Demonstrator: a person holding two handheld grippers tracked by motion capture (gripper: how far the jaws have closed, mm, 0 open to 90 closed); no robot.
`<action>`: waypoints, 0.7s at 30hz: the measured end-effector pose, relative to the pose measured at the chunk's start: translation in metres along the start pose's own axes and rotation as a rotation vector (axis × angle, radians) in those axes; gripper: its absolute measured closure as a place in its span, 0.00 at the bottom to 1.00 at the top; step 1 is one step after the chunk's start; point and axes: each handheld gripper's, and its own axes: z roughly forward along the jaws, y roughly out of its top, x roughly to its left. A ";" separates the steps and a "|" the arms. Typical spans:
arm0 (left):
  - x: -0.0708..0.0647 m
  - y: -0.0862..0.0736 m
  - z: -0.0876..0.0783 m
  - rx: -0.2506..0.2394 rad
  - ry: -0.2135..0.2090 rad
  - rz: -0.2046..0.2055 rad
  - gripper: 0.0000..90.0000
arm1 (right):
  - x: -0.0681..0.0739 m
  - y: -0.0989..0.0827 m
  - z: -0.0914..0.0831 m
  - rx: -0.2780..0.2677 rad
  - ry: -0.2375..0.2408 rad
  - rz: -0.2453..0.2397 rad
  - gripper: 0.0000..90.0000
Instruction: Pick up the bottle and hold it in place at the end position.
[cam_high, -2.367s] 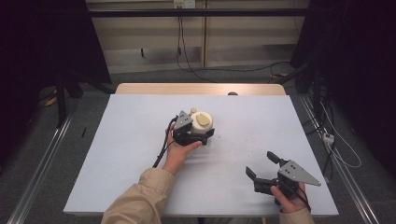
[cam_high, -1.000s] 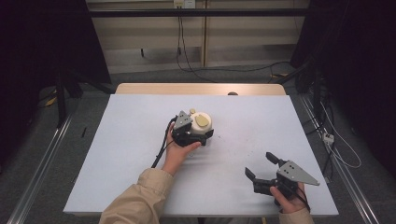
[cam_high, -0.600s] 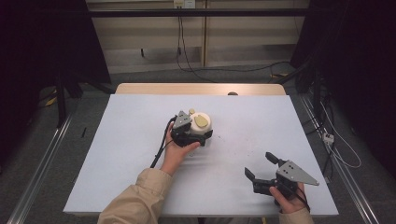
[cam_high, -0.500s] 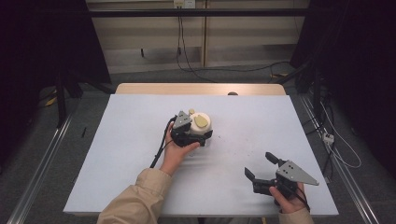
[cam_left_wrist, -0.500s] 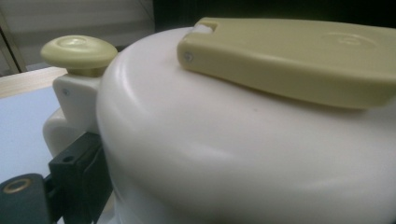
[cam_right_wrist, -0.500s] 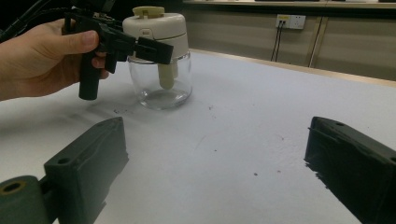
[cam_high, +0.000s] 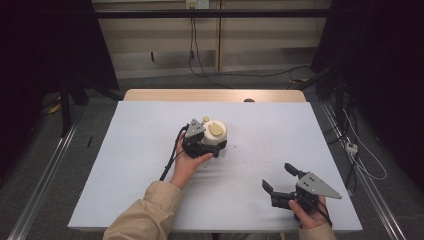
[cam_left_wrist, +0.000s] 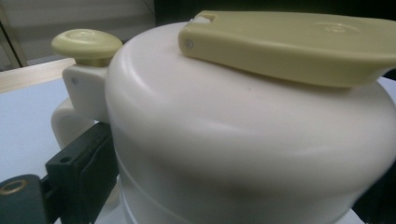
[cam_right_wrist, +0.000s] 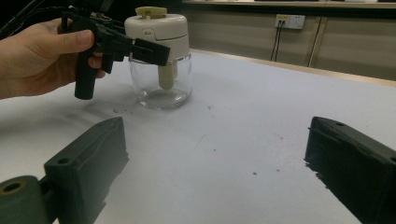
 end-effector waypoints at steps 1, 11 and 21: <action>0.000 0.000 -0.001 0.003 -0.001 0.000 0.06 | 0.000 0.000 0.000 -0.001 0.001 -0.001 0.05; 0.002 -0.005 -0.013 -0.001 -0.022 -0.001 0.05 | 0.000 0.000 0.001 0.001 0.003 -0.004 0.05; 0.005 0.004 -0.038 0.001 -0.034 0.014 0.05 | 0.003 0.001 0.004 0.007 0.014 -0.008 0.05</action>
